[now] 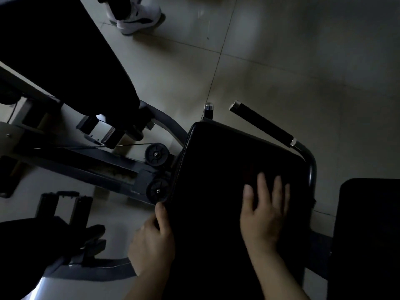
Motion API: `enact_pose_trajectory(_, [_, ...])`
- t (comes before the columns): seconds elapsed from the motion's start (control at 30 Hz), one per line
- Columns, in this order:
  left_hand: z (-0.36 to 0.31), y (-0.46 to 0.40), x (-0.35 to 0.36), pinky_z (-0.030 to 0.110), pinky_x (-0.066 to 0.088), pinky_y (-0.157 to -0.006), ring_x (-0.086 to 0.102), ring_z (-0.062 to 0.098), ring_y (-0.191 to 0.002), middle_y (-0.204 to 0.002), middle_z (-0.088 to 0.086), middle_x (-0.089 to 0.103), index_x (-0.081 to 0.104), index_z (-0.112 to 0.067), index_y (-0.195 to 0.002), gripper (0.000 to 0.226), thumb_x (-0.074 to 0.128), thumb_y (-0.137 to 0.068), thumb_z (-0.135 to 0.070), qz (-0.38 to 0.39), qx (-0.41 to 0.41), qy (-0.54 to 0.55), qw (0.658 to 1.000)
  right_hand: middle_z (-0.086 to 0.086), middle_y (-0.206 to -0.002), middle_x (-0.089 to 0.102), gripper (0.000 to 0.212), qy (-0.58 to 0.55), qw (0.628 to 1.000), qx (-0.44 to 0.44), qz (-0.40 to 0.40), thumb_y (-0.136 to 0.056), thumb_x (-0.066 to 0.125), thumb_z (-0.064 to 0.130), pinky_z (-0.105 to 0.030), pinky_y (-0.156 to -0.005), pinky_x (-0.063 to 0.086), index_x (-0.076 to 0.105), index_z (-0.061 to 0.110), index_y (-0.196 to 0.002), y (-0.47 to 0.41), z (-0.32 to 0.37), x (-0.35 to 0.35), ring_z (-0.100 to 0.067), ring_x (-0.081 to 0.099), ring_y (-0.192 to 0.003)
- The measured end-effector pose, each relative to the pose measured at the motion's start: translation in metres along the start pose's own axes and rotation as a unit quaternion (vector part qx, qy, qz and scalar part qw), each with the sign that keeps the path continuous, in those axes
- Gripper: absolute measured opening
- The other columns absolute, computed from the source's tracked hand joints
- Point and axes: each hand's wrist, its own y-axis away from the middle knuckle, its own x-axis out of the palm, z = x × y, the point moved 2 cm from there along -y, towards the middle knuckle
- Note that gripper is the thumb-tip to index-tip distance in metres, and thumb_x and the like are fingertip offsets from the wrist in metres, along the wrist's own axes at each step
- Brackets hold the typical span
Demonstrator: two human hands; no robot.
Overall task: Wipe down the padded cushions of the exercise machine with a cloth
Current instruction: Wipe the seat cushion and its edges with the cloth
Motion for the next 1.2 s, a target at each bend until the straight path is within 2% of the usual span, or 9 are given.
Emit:
enact_pose_trajectory(0.3, [0.004, -0.003, 0.004, 0.036, 0.034, -0.071, 0.057, 0.036, -0.098, -0.109, 0.026, 0.062, 0.057, -0.006, -0.114, 0.060, 0.010, -0.097, -0.039, 0.001, -0.018, -0.026, 0.999, -0.005, -0.142, 0.049, 0.043, 0.040, 0.925, -0.374, 0.050, -0.091, 0.042, 0.036, -0.047, -0.107, 0.031, 0.047, 0.028, -0.132, 0.029, 0.059, 0.023, -0.027, 0.040, -0.133])
enact_pose_trajectory(0.37, [0.004, -0.001, 0.000, 0.034, 0.031, -0.070, 0.054, 0.033, -0.090, -0.110, 0.025, 0.061, 0.057, -0.002, -0.110, 0.057, 0.012, -0.098, -0.035, 0.008, -0.018, 0.001, 1.000, -0.008, -0.139, 0.051, 0.039, 0.060, 0.941, -0.331, 0.032, -0.090, 0.040, 0.035, -0.049, -0.106, 0.034, 0.046, 0.026, -0.127, 0.028, 0.021, 0.017, -0.028, 0.038, -0.132])
enact_pose_trajectory(0.47, [0.004, 0.000, -0.004, 0.035, 0.034, -0.071, 0.051, 0.030, -0.080, -0.098, 0.021, 0.063, 0.060, -0.005, -0.090, 0.050, 0.019, -0.100, -0.031, 0.015, -0.012, 0.027, 0.999, -0.016, -0.140, 0.048, 0.043, 0.037, 0.990, -0.132, -0.019, -0.092, 0.034, 0.042, -0.055, -0.105, 0.034, 0.049, 0.019, -0.125, 0.014, -0.038, -0.008, -0.035, 0.036, -0.132])
enact_pose_trajectory(0.6, [0.010, -0.003, -0.004, 0.037, 0.039, -0.077, 0.053, 0.026, -0.081, -0.084, 0.008, 0.059, 0.058, -0.012, -0.078, 0.052, 0.019, -0.100, -0.040, 0.048, -0.011, 0.081, 0.995, -0.011, -0.154, 0.026, 0.052, -0.034, 0.994, 0.098, -0.027, -0.095, 0.030, 0.045, -0.051, -0.115, 0.017, 0.042, 0.022, -0.141, -0.013, -0.037, -0.011, -0.031, 0.017, -0.143])
enact_pose_trajectory(0.67, [0.021, -0.011, -0.001, 0.038, 0.041, -0.080, 0.058, 0.028, -0.093, -0.097, 0.011, 0.064, 0.063, -0.012, -0.096, 0.052, 0.023, -0.099, -0.046, 0.126, -0.037, 0.150, 0.980, -0.013, -0.153, 0.029, 0.046, -0.044, 0.995, 0.088, -0.028, -0.099, 0.036, 0.034, -0.046, -0.116, 0.015, 0.044, 0.016, -0.140, -0.010, -0.002, 0.002, -0.033, 0.019, -0.143])
enact_pose_trajectory(0.8, [0.034, -0.009, -0.005, 0.040, 0.050, -0.090, 0.065, 0.022, -0.093, -0.099, 0.006, 0.070, 0.067, -0.023, -0.095, 0.051, 0.027, -0.096, -0.055, 0.203, -0.082, 0.281, 0.934, -0.018, -0.139, 0.049, 0.047, -0.011, 0.989, -0.146, 0.004, -0.095, 0.035, 0.034, -0.048, -0.107, 0.033, 0.055, 0.013, -0.132, 0.053, 0.062, 0.029, -0.040, 0.040, -0.131])
enact_pose_trajectory(1.0, [0.042, 0.028, -0.024, 0.026, 0.052, -0.088, 0.064, 0.016, -0.104, -0.112, 0.004, 0.067, 0.056, -0.015, -0.124, 0.060, 0.013, -0.098, -0.048, 0.275, -0.048, 0.353, 0.893, -0.001, -0.154, 0.025, 0.048, 0.075, 0.939, -0.291, 0.165, -0.099, 0.020, 0.047, -0.047, -0.110, 0.022, 0.031, 0.034, -0.144, 0.186, 0.021, 0.018, -0.026, 0.026, -0.140])
enact_pose_trajectory(1.1, [0.044, 0.036, -0.023, 0.018, 0.050, -0.076, 0.061, 0.003, -0.096, -0.106, -0.010, 0.064, 0.051, -0.027, -0.124, 0.050, 0.013, -0.098, -0.047, 0.306, -0.034, 0.340, 0.889, -0.002, -0.155, 0.023, 0.051, 0.097, 0.950, -0.265, 0.137, -0.093, 0.033, 0.049, -0.050, -0.110, 0.026, 0.032, 0.034, -0.142, 0.143, -0.012, 0.010, -0.028, 0.023, -0.140])
enact_pose_trajectory(1.2, [0.049, 0.031, -0.025, 0.032, 0.045, -0.094, 0.058, 0.013, -0.108, -0.117, -0.004, 0.061, 0.048, -0.030, -0.131, 0.052, 0.013, -0.097, -0.049, 0.329, -0.038, 0.337, 0.881, -0.001, -0.160, 0.009, 0.056, 0.050, 0.992, -0.067, 0.097, -0.096, 0.026, 0.054, -0.049, -0.114, 0.018, 0.017, 0.037, -0.148, 0.061, -0.032, -0.006, -0.025, 0.006, -0.146])
